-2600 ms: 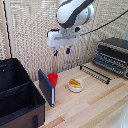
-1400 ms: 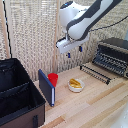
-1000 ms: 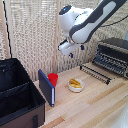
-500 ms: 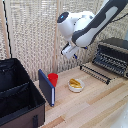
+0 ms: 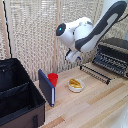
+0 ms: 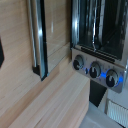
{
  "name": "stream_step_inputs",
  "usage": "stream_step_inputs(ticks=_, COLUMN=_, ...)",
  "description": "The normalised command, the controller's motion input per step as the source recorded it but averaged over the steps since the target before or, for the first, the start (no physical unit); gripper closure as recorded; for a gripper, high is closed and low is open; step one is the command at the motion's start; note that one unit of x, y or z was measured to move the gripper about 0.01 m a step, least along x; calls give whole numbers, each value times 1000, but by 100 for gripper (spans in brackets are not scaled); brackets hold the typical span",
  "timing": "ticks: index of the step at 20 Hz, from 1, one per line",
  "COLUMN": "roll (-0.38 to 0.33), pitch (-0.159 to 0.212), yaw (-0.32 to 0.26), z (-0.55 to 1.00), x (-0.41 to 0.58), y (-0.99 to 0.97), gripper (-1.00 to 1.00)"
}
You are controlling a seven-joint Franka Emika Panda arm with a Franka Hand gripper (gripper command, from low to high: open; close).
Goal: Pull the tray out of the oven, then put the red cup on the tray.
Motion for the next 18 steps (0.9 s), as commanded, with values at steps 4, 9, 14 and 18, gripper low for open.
stream_step_inputs(ticks=4, roll=-235, pitch=-19, yaw=111, z=-71, x=191, y=-461, gripper=-100)
stream_step_inputs(ticks=9, roll=-189, pitch=-10, yaw=87, z=-105, x=190, y=-506, gripper=-100)
stream_step_inputs(ticks=14, roll=-107, pitch=-11, yaw=15, z=-82, x=133, y=-534, gripper=-100)
stream_step_inputs(ticks=18, roll=-35, pitch=-7, yaw=-20, z=-99, x=45, y=-536, gripper=-100)
